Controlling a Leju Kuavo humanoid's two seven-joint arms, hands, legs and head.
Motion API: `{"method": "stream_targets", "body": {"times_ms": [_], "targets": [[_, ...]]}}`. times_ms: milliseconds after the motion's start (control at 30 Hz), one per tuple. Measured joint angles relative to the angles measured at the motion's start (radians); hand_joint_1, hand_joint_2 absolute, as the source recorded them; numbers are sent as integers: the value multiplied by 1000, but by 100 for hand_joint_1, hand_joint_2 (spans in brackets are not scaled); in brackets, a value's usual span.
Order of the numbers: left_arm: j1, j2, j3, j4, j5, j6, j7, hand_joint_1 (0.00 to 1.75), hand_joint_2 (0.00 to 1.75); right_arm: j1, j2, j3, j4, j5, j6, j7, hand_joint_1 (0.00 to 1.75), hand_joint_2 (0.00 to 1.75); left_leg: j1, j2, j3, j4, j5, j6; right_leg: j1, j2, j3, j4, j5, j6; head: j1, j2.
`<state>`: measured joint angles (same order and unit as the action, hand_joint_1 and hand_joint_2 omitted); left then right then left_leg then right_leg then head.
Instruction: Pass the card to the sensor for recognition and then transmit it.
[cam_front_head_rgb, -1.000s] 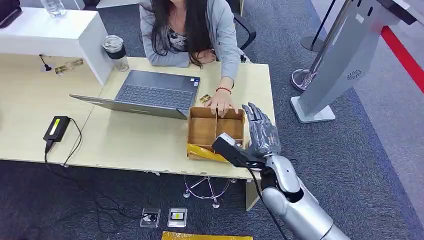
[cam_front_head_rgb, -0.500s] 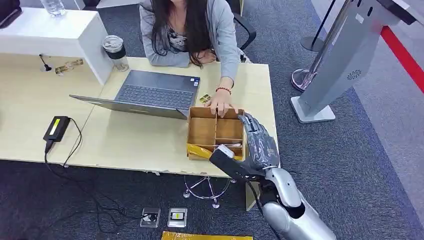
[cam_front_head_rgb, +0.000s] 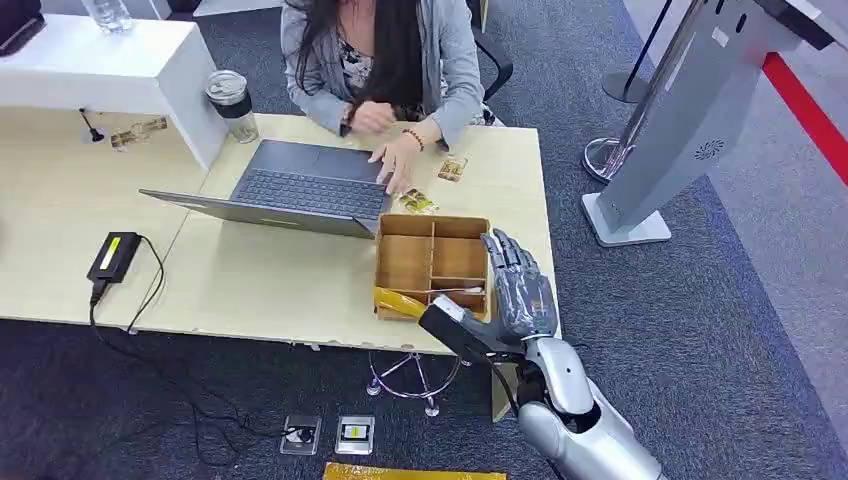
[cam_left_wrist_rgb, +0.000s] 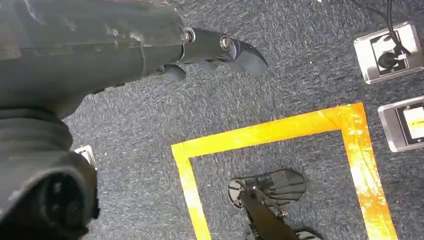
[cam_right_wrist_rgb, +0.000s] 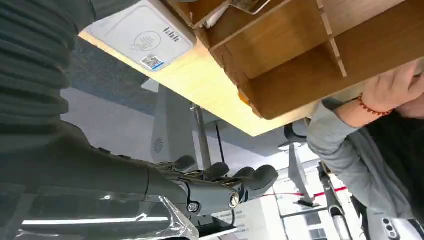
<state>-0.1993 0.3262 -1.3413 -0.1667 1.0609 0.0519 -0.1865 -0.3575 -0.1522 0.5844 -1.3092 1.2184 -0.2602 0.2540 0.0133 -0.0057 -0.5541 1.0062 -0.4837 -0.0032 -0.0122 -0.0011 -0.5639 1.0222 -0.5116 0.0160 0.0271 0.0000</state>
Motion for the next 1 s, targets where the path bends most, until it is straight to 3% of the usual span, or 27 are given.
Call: {"method": "stream_targets", "body": {"times_ms": [567,1000], "targets": [[-1,-2,0,0,-1,2,-2,0,0,-23,45,18,51,26,50,-40,0,175,0,0,0,0,0,0,0,0,0,0,0,0,0,0],[-1,-2,0,0,-4,-8,-11,0,0,-45,67,50,96,20,26,-55,0,175,0,0,0,0,0,0,0,0,0,0,0,0,0,0]]}}
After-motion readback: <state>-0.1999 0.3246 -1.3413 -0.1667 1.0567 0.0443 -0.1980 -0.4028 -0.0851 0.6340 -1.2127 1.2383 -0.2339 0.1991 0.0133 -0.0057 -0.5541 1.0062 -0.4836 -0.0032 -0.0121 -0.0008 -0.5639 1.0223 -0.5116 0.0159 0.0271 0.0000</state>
